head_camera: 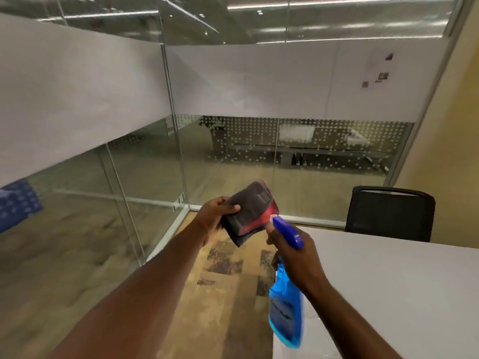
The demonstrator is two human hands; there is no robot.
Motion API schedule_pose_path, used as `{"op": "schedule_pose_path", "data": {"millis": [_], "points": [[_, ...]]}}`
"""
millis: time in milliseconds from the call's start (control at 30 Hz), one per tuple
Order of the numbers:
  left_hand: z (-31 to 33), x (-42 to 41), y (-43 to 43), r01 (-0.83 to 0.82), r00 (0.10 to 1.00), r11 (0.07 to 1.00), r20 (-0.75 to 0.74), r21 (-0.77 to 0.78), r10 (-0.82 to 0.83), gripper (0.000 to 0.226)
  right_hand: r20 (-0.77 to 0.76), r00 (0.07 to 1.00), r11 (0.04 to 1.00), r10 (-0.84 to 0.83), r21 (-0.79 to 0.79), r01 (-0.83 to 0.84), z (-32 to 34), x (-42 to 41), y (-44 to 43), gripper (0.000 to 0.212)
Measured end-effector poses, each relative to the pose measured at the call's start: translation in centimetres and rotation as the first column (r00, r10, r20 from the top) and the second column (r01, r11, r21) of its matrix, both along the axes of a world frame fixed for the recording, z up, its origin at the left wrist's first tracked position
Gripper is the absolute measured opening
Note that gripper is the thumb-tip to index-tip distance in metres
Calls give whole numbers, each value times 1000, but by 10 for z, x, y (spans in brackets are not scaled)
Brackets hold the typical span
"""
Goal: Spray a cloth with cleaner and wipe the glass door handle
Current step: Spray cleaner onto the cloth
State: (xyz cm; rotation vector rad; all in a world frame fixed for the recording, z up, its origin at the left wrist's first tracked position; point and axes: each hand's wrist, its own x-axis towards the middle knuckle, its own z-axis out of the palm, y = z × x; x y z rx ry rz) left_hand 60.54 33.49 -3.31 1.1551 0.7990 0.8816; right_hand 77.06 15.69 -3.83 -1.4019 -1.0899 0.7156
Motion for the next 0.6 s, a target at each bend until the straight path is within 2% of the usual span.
{"op": "schedule_pose_path", "data": {"millis": [200, 400, 433, 533, 600], "points": [[16, -33, 5, -17, 995, 1000, 98, -7, 18, 24, 9, 996, 996, 90, -3, -90, 19, -50, 5, 29], [18, -44, -2, 19, 990, 1000, 138, 5, -19, 26, 58, 989, 991, 136, 6, -137, 16, -74, 17, 22], [20, -49, -3, 41, 985, 999, 165, 8, -42, 27, 53, 990, 992, 128, 15, -129, 17, -75, 21, 22], [25, -68, -1, 180, 954, 983, 238, 21, -180, 57, 57, 992, 992, 115, 39, -118, 21, -76, 31, 19], [27, -79, 0, 247, 940, 967, 228, 60, -254, 69, 64, 990, 990, 127, 56, -131, 25, -78, 37, 17]]}}
